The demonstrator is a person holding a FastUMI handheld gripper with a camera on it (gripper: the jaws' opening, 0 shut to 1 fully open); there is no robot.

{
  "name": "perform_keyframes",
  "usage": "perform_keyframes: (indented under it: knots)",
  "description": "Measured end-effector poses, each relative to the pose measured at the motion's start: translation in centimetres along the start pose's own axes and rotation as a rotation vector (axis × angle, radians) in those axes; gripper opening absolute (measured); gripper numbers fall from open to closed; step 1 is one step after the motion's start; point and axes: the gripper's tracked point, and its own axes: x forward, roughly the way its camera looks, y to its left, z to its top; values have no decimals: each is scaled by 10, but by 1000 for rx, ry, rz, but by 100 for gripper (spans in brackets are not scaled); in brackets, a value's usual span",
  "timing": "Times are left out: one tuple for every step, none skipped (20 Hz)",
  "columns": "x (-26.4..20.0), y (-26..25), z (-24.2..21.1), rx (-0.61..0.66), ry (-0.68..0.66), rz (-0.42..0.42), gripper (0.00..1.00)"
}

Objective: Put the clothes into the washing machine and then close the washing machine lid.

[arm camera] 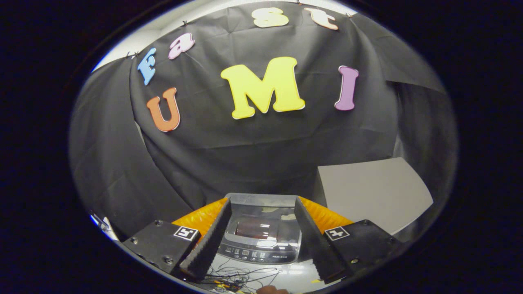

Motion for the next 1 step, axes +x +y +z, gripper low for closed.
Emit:
perform_keyframes:
  knots:
    - [-9,0,-1,16,-6,3,97]
